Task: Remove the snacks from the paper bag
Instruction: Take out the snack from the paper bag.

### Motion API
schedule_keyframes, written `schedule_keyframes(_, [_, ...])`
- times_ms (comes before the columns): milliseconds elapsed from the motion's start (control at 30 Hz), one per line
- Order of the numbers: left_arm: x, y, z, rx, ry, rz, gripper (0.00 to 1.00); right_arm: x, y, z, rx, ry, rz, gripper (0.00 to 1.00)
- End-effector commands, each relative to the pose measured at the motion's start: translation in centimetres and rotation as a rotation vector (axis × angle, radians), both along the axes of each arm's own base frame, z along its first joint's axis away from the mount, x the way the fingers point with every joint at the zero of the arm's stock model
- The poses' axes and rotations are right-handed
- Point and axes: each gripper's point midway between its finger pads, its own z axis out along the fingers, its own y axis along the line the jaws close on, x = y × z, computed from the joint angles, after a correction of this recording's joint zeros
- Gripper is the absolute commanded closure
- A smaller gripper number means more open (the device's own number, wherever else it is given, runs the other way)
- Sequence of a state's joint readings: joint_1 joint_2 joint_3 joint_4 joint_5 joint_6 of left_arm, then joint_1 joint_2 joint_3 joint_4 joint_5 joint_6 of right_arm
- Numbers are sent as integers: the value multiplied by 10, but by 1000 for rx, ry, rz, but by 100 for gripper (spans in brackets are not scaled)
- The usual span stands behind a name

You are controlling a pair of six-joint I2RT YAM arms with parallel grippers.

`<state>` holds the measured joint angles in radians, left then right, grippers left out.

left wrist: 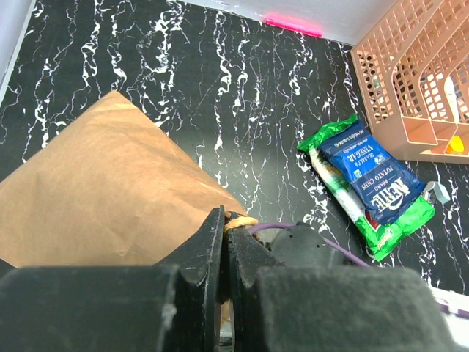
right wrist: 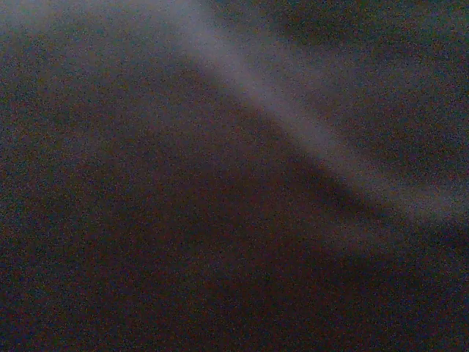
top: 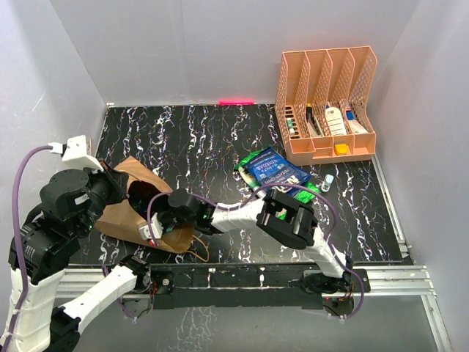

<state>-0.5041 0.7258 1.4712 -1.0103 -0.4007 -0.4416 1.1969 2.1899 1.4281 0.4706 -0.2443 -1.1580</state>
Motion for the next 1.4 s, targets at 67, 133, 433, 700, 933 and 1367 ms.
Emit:
schedule_keyframes(67, [5, -16, 6, -45, -15, -58, 100, 16, 33, 15, 77, -5, 22, 48])
schedule_keyframes(133, [6, -20, 4, -46, 0, -71, 100, 18, 43, 17, 98, 3, 31, 48])
schedule_keyframes(433, [-1, -18, -8, -44, 40, -71, 100, 47, 49, 38, 230, 97, -54, 85])
schedule_keyframes(700, [-12, -7, -39, -35, 82, -29, 100, 78, -24, 74, 294, 140, -226, 93])
schedule_keyframes(933, [-9, -14, -51, -42, 95, -52, 100, 64, -70, 69, 254, 190, -293, 93])
schedule_keyframes(1367, [-5, -12, -52, -38, 97, -32, 100, -24, -89, 33, 158, 251, -192, 93])
